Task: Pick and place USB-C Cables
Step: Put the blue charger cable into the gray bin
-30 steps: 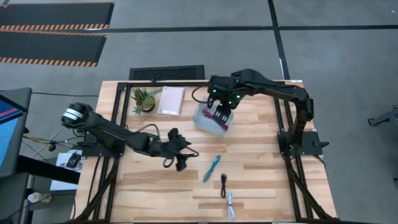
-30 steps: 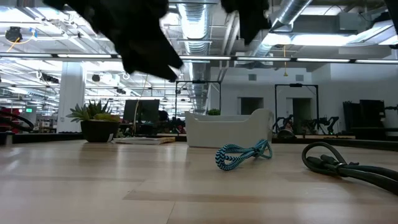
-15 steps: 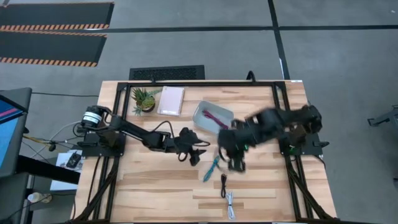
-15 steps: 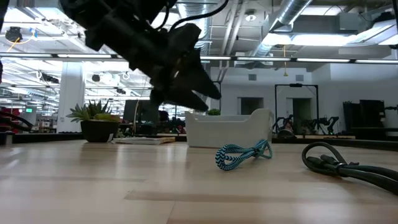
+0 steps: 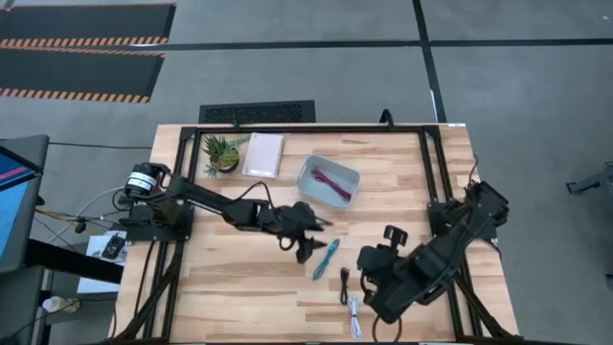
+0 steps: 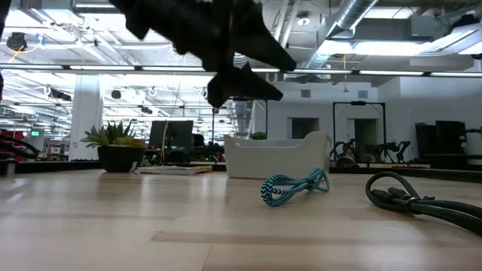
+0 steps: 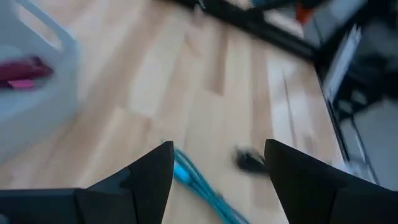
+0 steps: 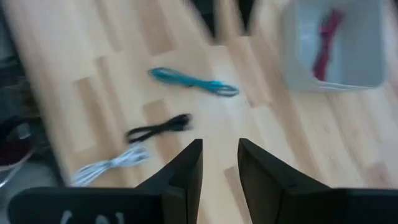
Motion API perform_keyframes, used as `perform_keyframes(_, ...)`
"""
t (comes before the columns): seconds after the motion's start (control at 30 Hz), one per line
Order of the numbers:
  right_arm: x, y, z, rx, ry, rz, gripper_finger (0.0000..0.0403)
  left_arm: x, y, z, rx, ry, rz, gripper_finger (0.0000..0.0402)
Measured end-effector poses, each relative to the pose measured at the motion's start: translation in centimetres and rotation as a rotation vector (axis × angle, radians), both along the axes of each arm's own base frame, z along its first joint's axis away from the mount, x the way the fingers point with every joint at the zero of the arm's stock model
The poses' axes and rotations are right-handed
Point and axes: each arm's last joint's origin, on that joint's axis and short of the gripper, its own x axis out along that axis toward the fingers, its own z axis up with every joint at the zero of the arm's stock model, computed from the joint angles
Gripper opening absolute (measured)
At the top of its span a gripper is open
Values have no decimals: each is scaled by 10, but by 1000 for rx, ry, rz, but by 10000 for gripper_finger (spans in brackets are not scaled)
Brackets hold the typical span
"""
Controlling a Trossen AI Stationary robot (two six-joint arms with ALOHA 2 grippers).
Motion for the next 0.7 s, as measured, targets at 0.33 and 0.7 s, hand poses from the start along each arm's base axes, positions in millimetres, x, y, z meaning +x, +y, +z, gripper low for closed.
perform_keyframes(0.33,22,-36,-23,-57,94,-94,128,-11,-39,4,216,142,61,240)
perform_keyframes(0.7,7,-96,23,39,-2,-180,229,2,-57,-36,195,139,53,240)
